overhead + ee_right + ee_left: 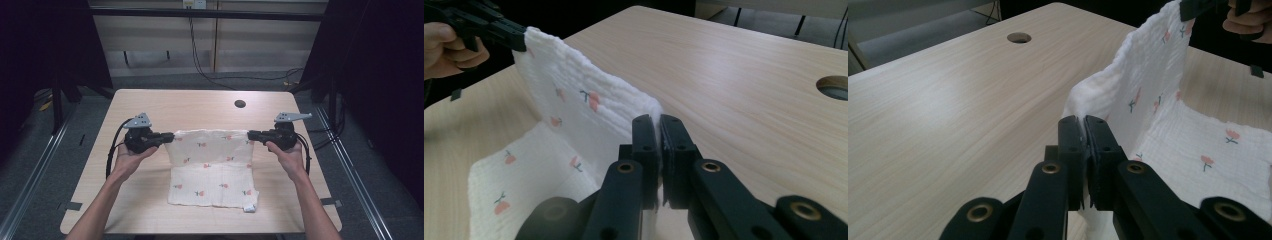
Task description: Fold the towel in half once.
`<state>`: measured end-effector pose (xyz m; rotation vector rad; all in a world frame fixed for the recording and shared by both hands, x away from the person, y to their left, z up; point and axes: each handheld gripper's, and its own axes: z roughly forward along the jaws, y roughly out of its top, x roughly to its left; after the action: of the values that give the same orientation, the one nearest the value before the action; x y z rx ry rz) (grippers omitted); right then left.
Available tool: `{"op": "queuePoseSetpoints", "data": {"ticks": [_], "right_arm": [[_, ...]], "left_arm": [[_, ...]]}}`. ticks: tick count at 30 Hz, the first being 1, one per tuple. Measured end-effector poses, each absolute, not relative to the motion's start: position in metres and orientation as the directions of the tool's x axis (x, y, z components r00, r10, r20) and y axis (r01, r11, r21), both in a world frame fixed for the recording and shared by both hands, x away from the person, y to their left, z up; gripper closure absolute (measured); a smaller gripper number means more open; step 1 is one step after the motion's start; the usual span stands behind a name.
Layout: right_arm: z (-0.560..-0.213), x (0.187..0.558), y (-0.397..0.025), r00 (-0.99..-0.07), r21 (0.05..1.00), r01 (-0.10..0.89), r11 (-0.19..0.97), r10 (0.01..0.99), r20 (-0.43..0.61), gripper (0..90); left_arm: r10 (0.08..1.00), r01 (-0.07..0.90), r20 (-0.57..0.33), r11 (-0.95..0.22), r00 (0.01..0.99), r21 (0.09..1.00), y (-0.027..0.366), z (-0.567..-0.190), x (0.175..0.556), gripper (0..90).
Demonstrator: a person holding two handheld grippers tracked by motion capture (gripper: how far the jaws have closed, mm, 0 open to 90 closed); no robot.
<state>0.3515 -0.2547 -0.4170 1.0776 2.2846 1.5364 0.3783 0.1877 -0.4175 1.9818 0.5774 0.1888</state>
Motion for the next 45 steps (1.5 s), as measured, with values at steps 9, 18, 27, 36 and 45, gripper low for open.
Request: {"op": "queuePoseSetpoints", "data": {"ticks": [9, 18, 27, 36, 45], "right_arm": [[-0.427, 0.338, -0.259, -0.728, 0.839, 0.484, 0.249, 0.646, 0.229, 86.5], [-0.431, 0.321, -0.258, -0.744, 0.832, 0.480, 0.279, 0.631, 0.218, 86.5], [-0.441, 0.299, -0.257, -0.758, 0.811, 0.491, 0.317, 0.615, 0.218, 86.5], [-0.430, 0.281, -0.253, -0.777, 0.803, 0.472, 0.364, 0.602, 0.184, 86.0], [-0.444, 0.264, -0.247, -0.792, 0.774, 0.478, 0.415, 0.584, 0.176, 85.1]], "left_arm": [[0.460, 0.317, -0.115, -0.391, 0.880, 0.864, 0.186, -0.431, 0.374, 86.5], [0.438, 0.300, -0.104, -0.409, 0.893, 0.862, 0.186, -0.433, 0.358, 86.3], [0.399, 0.270, -0.067, -0.477, 0.915, 0.836, 0.182, -0.435, 0.341, 86.2], [0.401, 0.264, -0.051, -0.496, 0.914, 0.827, 0.181, -0.437, 0.325, 85.9], [0.385, 0.305, -0.112, -0.487, 0.916, 0.819, 0.188, -0.456, 0.317, 85.9]]}}
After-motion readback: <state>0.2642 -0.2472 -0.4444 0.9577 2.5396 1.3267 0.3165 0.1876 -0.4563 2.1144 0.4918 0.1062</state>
